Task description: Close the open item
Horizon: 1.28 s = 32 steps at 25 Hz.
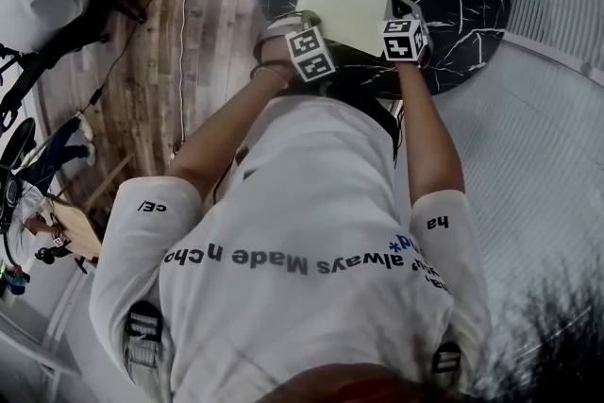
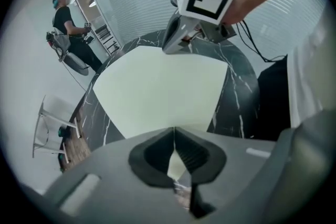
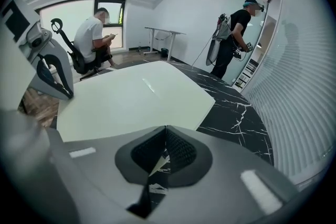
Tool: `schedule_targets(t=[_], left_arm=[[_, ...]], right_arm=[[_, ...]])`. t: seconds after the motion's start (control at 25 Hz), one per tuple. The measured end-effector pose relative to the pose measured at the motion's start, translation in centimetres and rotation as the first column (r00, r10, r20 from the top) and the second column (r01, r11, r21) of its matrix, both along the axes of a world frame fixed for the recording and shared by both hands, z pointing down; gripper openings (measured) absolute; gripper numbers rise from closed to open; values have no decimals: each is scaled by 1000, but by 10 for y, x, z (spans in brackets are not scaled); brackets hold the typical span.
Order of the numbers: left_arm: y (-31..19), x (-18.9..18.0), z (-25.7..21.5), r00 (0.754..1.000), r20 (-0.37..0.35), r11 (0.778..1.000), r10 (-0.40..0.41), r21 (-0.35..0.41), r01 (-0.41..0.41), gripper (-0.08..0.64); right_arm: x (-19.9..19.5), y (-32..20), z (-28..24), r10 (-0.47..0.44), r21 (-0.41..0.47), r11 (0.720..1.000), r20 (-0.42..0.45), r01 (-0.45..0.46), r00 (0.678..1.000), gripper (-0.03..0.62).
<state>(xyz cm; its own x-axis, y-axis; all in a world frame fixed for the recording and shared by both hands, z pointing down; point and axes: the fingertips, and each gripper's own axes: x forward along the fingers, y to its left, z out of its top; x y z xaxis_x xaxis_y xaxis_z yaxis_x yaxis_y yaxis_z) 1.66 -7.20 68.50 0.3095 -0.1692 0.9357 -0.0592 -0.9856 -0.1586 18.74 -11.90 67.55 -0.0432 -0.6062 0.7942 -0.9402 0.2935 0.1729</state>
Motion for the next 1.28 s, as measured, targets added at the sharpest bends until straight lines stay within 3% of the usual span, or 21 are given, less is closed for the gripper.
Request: schedule_targets(t=[0.28,0.44,0.6,0.84,1.16,1.28], left_arm=[[2,4,2,996,49,997,75,24,-76,5],[2,6,7,991,84,995,102,11,-103,3],[4,4,8,990,96,994,105,-14,-104,3],[4,3,8,989,100,994,112,-19,-110,3],[2,4,8,993,74,995,91,-40,-88,2],[4,3,8,994,72,996,83,-42,-80,3]], right_arm=[[-7,-7,-1,-13,-19,1000,-14,13,1000,0],[-5,-7,10,17,-35,999,49,-16,999,-12],[-7,-7,7,23,-72,997,93,-16,995,-12],[-1,-3,4,17,-125,992,54,-10,998,-1],[0,-5,12,34,-190,982,84,-17,996,-3],[1,-9,10,88,-146,987,124,-70,988,-6]])
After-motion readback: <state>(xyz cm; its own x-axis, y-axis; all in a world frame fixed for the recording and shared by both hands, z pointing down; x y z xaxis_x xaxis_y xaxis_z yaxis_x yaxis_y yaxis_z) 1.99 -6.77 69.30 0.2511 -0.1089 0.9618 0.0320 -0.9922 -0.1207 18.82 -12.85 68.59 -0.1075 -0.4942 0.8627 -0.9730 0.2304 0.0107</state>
